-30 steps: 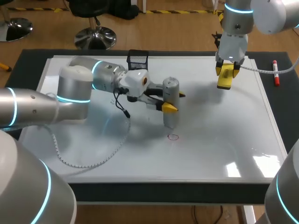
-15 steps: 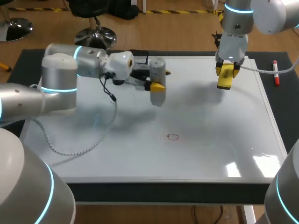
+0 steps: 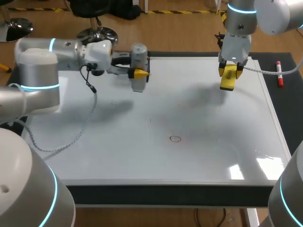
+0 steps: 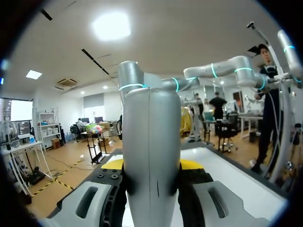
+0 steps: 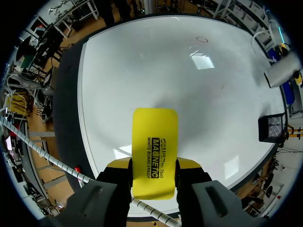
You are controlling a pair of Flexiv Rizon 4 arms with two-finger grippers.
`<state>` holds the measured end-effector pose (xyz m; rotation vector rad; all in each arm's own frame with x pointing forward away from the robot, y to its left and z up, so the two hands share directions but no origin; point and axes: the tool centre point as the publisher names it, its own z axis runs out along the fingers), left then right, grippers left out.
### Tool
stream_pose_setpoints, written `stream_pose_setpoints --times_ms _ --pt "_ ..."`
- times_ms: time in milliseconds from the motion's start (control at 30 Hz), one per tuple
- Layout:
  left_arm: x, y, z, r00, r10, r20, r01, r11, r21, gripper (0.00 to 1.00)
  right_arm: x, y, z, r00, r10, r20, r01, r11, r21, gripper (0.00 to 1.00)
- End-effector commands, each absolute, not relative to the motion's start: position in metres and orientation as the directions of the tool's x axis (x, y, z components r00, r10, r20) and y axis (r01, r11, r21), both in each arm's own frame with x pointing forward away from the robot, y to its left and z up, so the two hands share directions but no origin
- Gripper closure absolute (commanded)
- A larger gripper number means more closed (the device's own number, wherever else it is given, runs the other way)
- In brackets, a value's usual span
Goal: Pick up the inspection probe, press it on each red-marked spot on the whiteboard one by one, put down the probe, pick up the eraser, and wipe off all the red marks.
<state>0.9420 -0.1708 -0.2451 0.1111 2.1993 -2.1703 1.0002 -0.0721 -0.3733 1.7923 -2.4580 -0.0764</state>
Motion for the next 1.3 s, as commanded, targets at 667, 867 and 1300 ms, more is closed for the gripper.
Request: stream_pose_setpoints --times_ms 667,867,1300 --pt "0.989 -0.099 -0.248 -0.971 -0.233 -0.051 0.047 0.024 -0.999 1.00 1.000 -0.073 -0.372 -0.301 -0.952 0.052 -0.948 0.304 0.096 1.00" --pt "0.999 -0.089 -0.252 -0.964 -0.262 -0.040 0.035 0.024 -0.999 1.00 1.000 -0.073 -0.372 -0.301 -0.952 0.052 -0.948 0.304 0.096 1.00" --pt "1.004 -0.084 -0.253 -0.959 -0.282 -0.030 0.033 -0.004 -0.999 1.00 1.000 -0.073 -0.372 -0.301 -0.952 0.052 -0.948 0.304 0.096 1.00"
